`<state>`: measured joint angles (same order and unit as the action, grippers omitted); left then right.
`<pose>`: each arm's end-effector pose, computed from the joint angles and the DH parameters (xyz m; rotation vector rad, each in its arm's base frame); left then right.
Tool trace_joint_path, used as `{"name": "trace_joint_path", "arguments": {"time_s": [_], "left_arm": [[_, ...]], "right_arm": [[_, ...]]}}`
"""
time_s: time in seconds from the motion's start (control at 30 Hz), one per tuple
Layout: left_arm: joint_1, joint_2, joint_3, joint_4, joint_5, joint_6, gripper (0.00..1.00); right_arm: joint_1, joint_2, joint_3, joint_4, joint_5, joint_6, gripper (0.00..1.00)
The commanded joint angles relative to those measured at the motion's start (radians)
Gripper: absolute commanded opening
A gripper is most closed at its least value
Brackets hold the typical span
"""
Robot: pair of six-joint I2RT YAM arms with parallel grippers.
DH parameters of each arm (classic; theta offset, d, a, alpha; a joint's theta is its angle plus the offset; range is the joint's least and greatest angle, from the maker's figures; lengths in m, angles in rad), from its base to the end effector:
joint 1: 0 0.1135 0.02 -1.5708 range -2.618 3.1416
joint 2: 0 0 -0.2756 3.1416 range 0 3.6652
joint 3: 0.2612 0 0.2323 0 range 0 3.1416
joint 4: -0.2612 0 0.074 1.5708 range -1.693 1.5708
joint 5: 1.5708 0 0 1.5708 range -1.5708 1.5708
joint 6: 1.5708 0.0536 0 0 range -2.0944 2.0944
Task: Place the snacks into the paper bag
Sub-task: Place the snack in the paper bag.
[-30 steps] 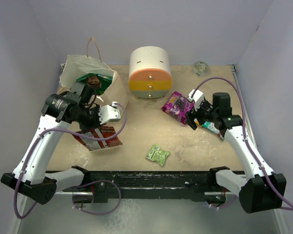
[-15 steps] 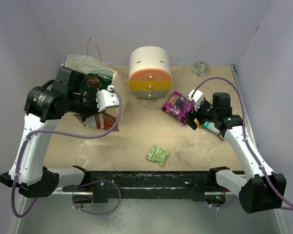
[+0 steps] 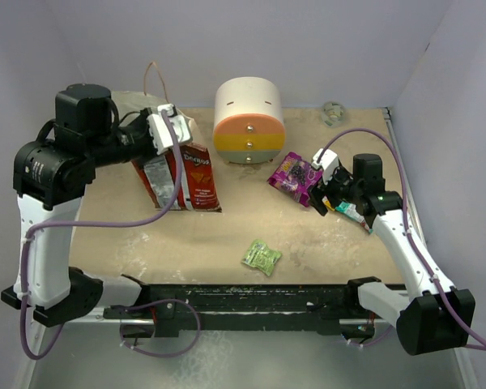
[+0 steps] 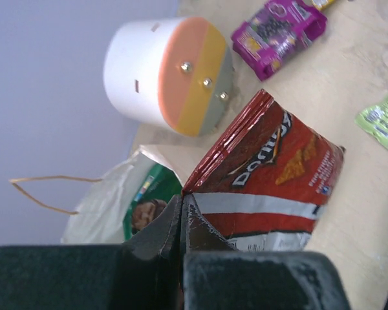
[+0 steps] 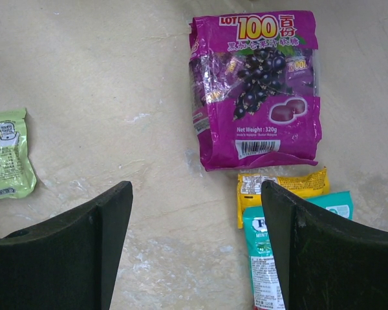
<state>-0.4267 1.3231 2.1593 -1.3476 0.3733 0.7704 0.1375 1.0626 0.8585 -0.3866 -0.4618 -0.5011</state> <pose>0.1434 -0.0867 0.5268 1.3332 1.5552 -0.1750 0.2138 0.0537 0.2996 -0.9044 1.9011 0.2815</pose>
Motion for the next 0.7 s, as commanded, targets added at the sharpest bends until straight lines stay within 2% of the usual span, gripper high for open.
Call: {"name": "trace_joint_path", "arguments": {"time_s": [0.0,0.2,0.47,0.67], "left_arm": [[-0.003,0.035,0.114,0.148,0.012,-0.065,0.0],[-0.003,0.08,0.234,0.217,-0.04,-0.064,0.0],[-0.003,0.106,0.244,0.392,-0.248,0.068,0.0],[-0.003,0.122,0.236,0.478,-0.326,0.175,0.0]], "right_arm": [[0.003,-0.016,0.0,0.012,0.006,-0.01,0.83],[0.002,-0.017,0.0,0.014,0.008,-0.011,0.83],[0.002,-0.013,-0.001,0.014,0.006,-0.013,0.83],[0.002,-0.018,-0.004,0.015,0.009,-0.014,0.83]]}}
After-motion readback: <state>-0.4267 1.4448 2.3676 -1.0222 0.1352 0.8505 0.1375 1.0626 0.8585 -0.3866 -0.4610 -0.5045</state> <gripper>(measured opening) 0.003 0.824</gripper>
